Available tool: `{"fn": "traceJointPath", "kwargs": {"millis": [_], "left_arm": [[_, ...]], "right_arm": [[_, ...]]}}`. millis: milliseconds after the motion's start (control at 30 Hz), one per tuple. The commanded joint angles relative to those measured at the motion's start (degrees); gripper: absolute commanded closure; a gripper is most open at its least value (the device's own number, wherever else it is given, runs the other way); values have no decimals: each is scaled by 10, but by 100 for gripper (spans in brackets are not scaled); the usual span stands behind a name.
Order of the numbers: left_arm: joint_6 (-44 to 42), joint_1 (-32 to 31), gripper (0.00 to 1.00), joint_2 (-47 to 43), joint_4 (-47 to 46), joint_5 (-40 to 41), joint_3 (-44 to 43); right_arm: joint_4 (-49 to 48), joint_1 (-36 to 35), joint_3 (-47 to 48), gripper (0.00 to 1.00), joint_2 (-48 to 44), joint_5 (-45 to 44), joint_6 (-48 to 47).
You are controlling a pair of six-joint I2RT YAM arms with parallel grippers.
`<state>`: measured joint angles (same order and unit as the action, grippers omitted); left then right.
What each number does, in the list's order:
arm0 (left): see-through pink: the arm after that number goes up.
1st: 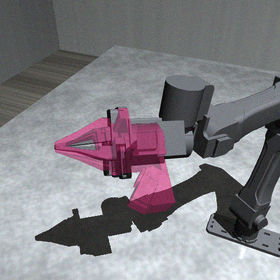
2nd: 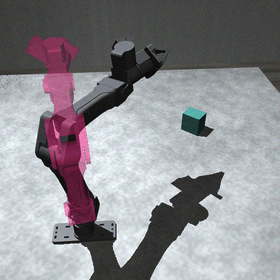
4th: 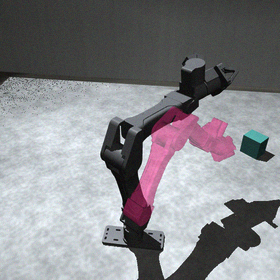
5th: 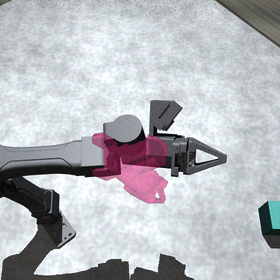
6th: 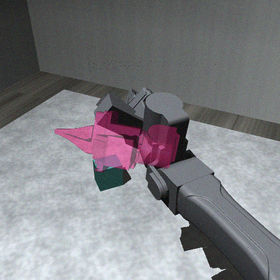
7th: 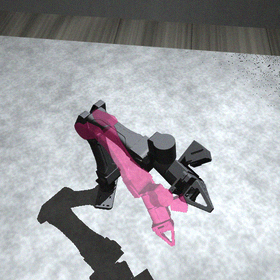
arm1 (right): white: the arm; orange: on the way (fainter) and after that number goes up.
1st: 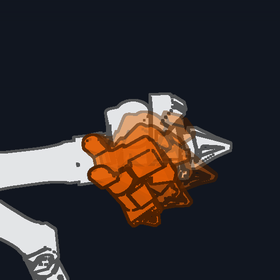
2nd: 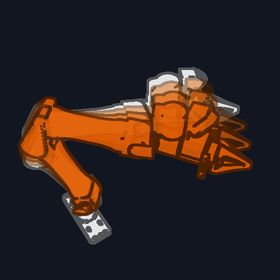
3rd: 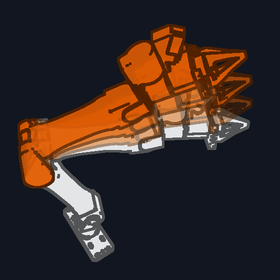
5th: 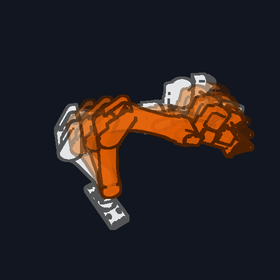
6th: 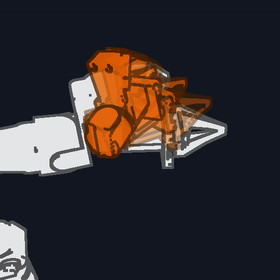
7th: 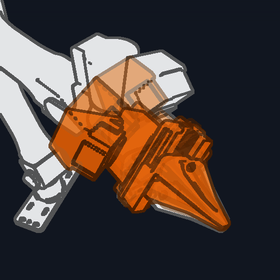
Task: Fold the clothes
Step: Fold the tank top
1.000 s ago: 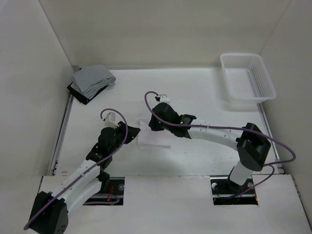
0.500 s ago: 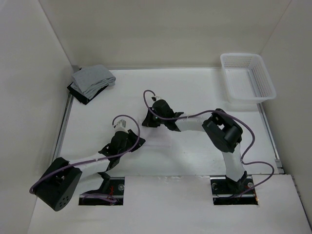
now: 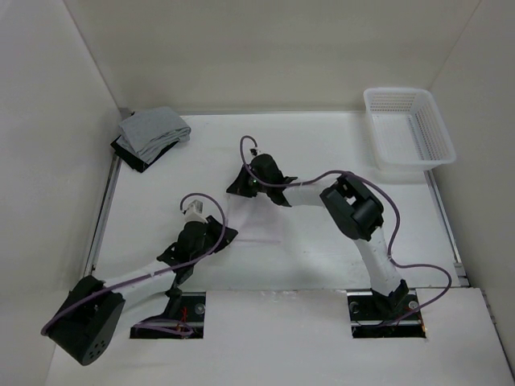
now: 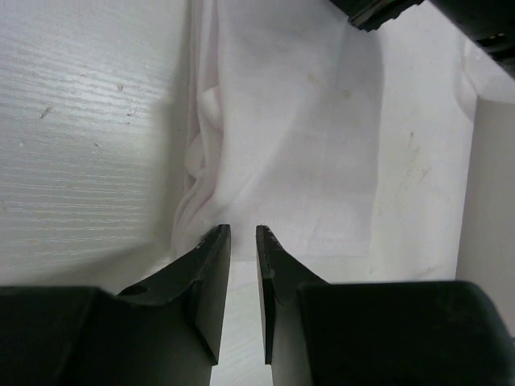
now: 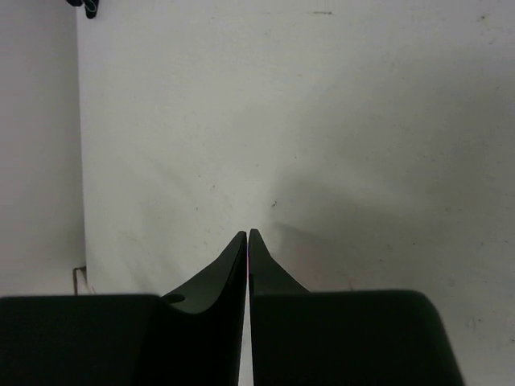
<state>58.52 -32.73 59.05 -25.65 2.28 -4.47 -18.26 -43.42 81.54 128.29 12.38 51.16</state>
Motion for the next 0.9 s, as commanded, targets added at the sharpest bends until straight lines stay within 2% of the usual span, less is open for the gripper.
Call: {"fn": "traceJointPath", "kwargs": {"millis": [0,100,200,400,567,733,800,867], "left_arm": [[-7,-5,81,-68,31,11,-12],[-27,-15,75,-138,94,32,-47],[-66,-19,69,-185,154,75,-84],[-141,5,63,-211,240,156,-158],[-154,53,56,-180,261,147,-178],[-148,114,53,-161,270,105,-172],[-143,139,52,-160,277,100,-168],[-140,161,51,-152,285,96,-168]], "right_arm": [[-63,2,35,93,-22,19,18],[-70,12,31,90,-79,26,18],[-90,18,-15,84,-159,26,4],[-122,48,-220,60,-385,-23,-48],[-96,99,-406,47,-576,-127,-94],[-62,144,-541,52,-723,-192,-114],[-59,165,-583,62,-764,-217,-119],[-59,188,-612,79,-784,-233,-116]]}}
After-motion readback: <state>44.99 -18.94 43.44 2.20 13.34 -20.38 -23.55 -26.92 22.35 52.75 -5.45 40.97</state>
